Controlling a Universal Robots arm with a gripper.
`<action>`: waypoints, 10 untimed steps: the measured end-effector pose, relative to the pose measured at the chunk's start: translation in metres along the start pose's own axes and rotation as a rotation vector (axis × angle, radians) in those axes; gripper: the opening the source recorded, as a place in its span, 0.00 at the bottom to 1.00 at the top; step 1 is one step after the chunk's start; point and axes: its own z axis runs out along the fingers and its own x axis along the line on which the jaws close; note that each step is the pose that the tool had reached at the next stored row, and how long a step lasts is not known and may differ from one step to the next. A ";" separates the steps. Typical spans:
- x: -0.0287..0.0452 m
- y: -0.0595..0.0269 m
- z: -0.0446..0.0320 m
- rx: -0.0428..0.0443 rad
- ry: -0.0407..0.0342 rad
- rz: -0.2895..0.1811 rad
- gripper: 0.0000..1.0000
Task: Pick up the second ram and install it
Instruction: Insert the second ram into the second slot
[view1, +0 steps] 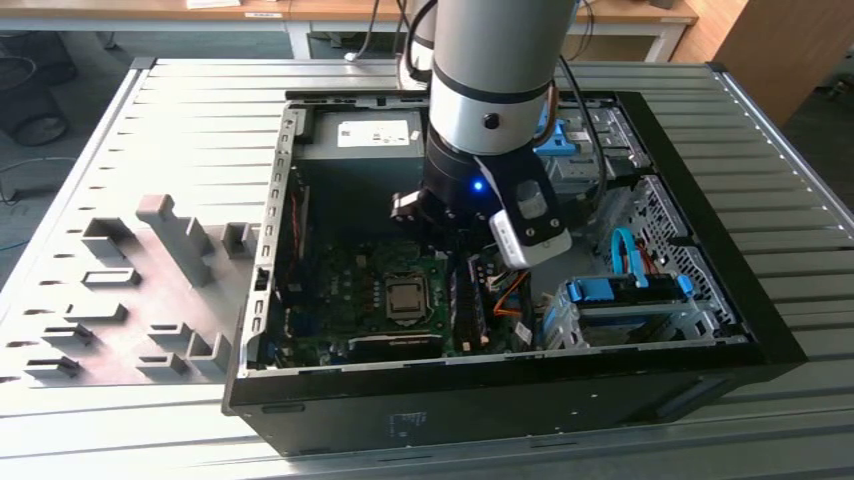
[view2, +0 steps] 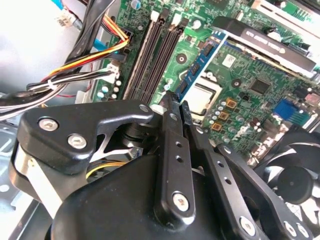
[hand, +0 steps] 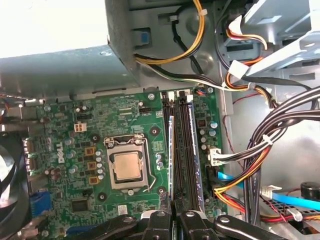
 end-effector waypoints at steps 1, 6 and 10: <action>0.0000 0.0000 0.0000 -0.0002 0.0000 0.006 0.14; 0.0000 0.0000 0.0001 -0.0004 0.0004 0.033 0.14; 0.0000 0.0000 0.0002 -0.0006 0.0007 0.055 0.14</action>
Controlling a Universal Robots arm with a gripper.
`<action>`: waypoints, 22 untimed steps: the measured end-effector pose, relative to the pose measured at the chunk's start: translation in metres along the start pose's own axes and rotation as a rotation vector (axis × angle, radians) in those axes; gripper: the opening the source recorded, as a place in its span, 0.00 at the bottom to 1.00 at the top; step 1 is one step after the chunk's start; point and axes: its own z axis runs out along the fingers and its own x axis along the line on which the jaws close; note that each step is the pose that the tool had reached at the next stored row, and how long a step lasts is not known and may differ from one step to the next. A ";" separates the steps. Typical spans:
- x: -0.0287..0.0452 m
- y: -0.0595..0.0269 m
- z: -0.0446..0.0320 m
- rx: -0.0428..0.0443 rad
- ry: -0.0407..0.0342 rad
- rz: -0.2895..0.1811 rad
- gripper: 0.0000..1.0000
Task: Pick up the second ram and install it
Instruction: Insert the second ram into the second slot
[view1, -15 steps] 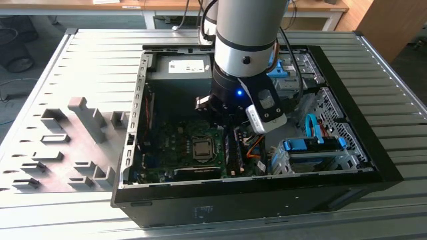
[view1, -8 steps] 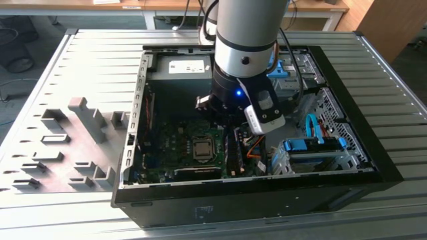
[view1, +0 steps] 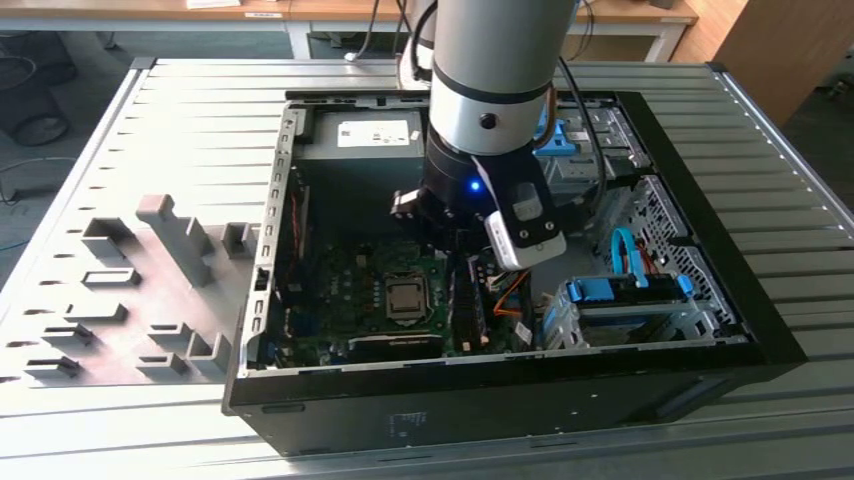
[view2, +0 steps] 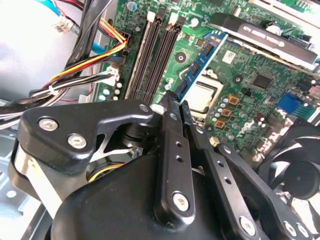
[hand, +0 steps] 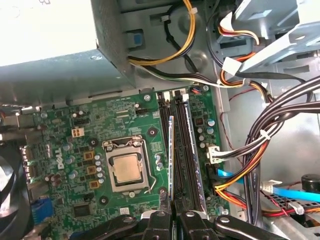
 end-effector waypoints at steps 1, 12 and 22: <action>0.0000 0.0000 0.0000 -0.0001 0.0001 0.005 0.14; 0.0000 0.0000 0.0003 -0.0006 0.0007 0.052 0.14; 0.0000 0.0000 0.0019 0.0011 -0.0016 -0.128 0.14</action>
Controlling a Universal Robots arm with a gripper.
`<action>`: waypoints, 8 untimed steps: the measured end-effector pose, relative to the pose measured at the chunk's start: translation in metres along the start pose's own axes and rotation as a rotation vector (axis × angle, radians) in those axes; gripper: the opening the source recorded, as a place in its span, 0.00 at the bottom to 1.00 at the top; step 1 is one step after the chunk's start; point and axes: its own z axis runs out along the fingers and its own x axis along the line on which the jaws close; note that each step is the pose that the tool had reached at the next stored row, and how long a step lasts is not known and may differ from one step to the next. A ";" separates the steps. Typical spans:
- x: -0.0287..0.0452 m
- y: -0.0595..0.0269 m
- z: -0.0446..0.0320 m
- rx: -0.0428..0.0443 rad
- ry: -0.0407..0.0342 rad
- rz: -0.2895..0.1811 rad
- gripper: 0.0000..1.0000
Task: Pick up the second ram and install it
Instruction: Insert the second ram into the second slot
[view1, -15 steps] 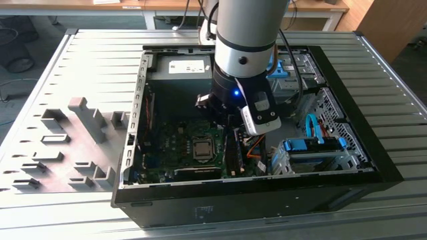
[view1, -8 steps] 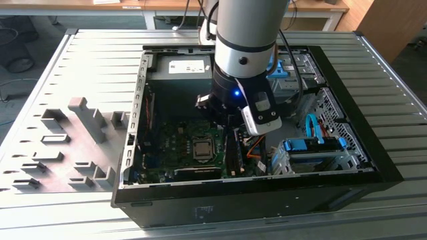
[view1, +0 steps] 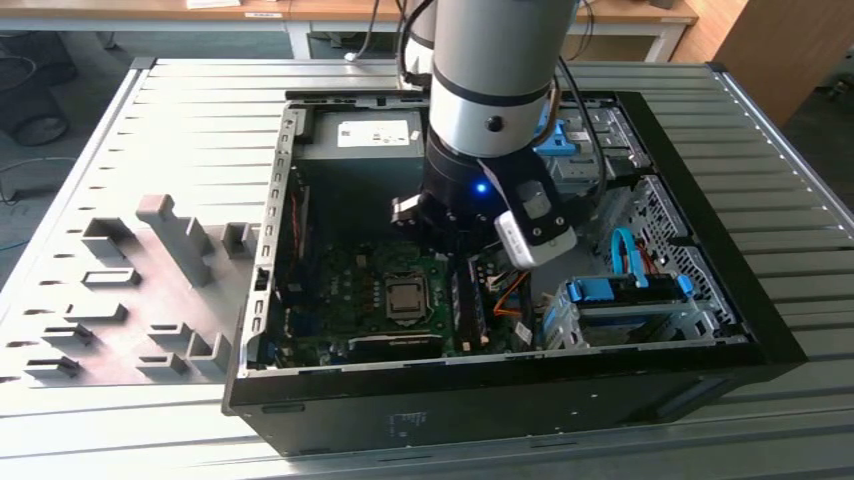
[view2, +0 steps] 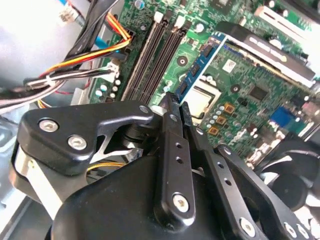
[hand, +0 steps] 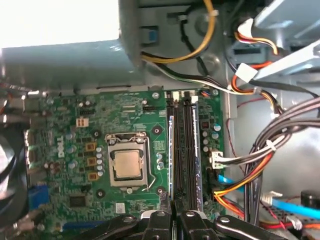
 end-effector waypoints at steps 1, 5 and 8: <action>0.0000 0.0000 0.0002 0.0002 -0.0002 -0.020 0.14; 0.0000 0.0000 0.0007 0.0011 -0.0011 -0.092 0.14; 0.0000 0.0000 0.0009 0.0014 -0.0016 -0.136 0.14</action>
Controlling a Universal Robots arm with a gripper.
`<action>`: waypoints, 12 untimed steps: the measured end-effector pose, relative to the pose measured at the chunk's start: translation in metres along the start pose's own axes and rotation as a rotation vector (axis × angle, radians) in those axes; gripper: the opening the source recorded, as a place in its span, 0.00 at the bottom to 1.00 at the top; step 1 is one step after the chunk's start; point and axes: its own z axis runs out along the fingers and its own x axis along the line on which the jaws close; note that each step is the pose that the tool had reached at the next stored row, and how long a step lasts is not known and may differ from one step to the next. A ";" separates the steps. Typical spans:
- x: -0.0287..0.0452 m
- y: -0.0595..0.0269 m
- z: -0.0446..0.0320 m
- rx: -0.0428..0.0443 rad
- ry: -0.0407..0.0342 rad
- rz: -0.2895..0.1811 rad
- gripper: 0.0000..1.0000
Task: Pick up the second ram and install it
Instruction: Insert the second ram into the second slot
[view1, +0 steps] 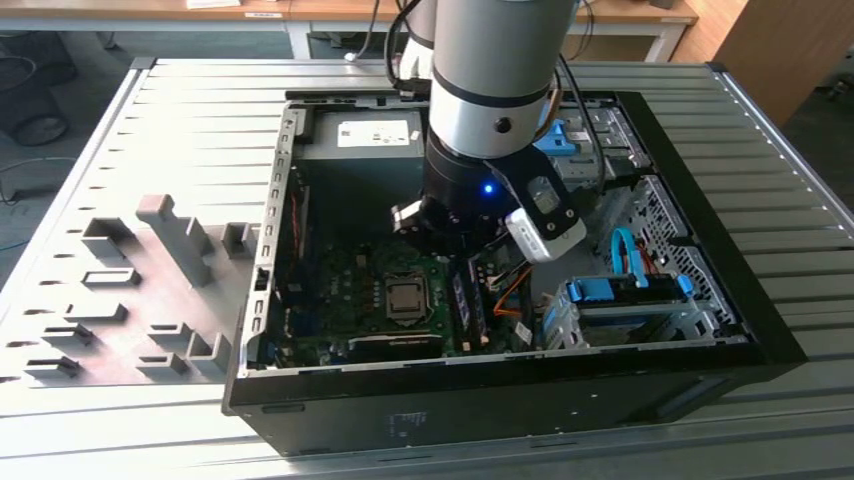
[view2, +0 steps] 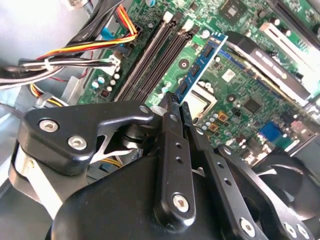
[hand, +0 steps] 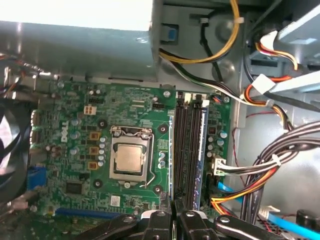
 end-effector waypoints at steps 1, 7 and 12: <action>0.0000 0.0000 0.0000 0.0001 0.0000 0.000 0.14; 0.0001 0.0000 0.0005 0.0012 -0.0174 0.000 0.14; 0.0000 0.0000 0.0008 0.0029 -0.0397 0.000 0.14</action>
